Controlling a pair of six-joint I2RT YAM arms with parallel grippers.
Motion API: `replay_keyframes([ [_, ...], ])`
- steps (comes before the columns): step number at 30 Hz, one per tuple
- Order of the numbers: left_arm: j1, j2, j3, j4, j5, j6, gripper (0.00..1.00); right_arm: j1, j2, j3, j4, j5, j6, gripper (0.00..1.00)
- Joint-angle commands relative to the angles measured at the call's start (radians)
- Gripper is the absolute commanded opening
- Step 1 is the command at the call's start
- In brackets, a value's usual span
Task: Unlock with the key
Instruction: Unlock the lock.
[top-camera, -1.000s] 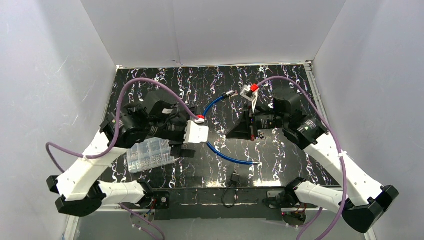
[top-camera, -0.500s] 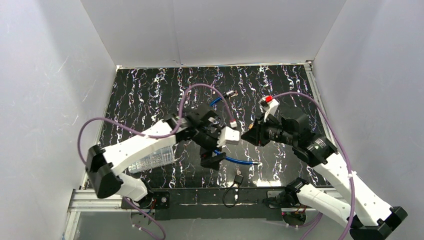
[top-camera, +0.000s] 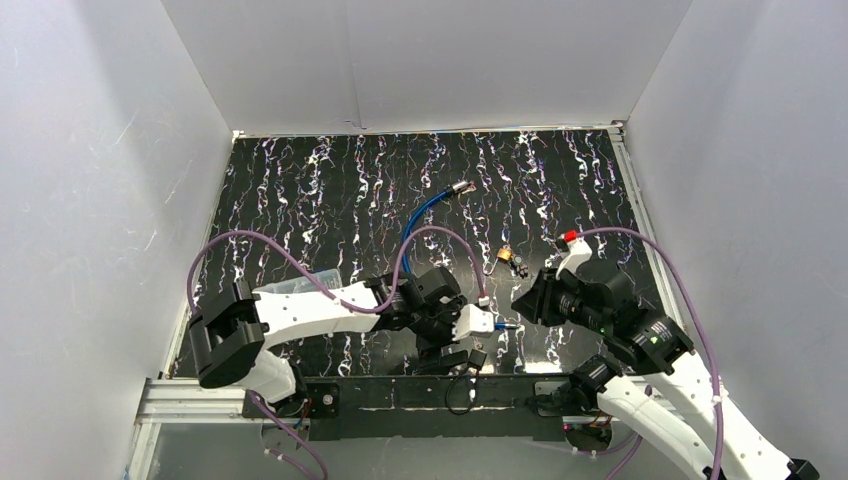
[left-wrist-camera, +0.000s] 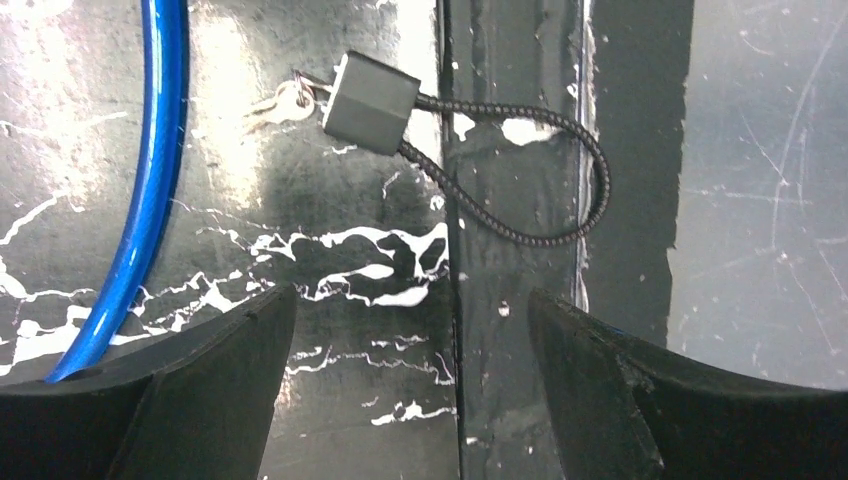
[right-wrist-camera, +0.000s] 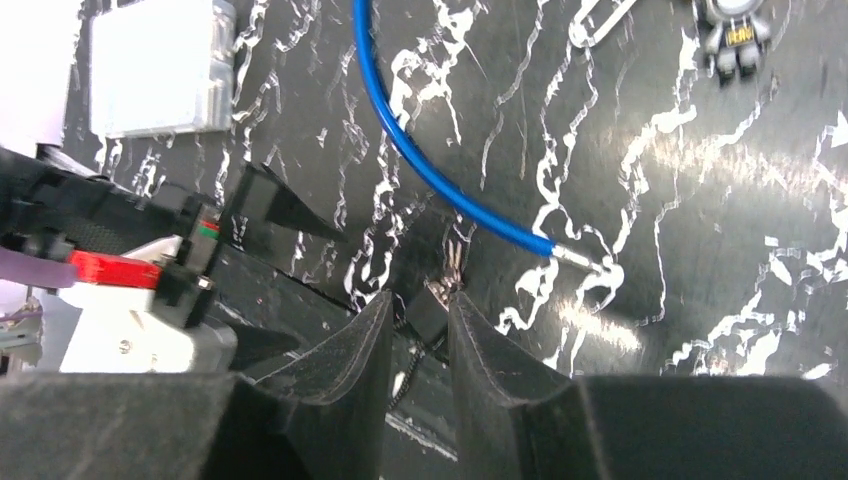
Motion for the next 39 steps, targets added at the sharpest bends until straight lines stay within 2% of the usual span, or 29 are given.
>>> replay_keyframes([
  [1,-0.045,0.018,-0.006,0.137,-0.078,-0.089,0.80,-0.004,-0.063,-0.033,-0.043,0.066,0.089,0.34],
  [8,-0.078,0.117,0.028,0.160,-0.085,-0.153,0.60,-0.003,-0.083,-0.046,-0.054,0.111,0.136,0.34],
  [10,-0.098,0.131,0.018,0.172,-0.110,-0.154,0.58,-0.004,-0.102,-0.040,-0.061,0.137,0.137,0.34],
  [17,-0.145,0.166,0.015,0.192,-0.167,-0.152,0.58,-0.003,-0.130,-0.028,-0.059,0.143,0.139,0.34],
  [25,-0.144,0.132,0.017,0.108,-0.205,-0.163,0.59,-0.004,-0.143,-0.021,-0.066,0.143,0.120,0.34],
  [39,-0.144,0.229,0.095,0.107,-0.186,-0.347,0.55,-0.004,-0.148,-0.001,-0.071,0.157,0.106,0.34],
])
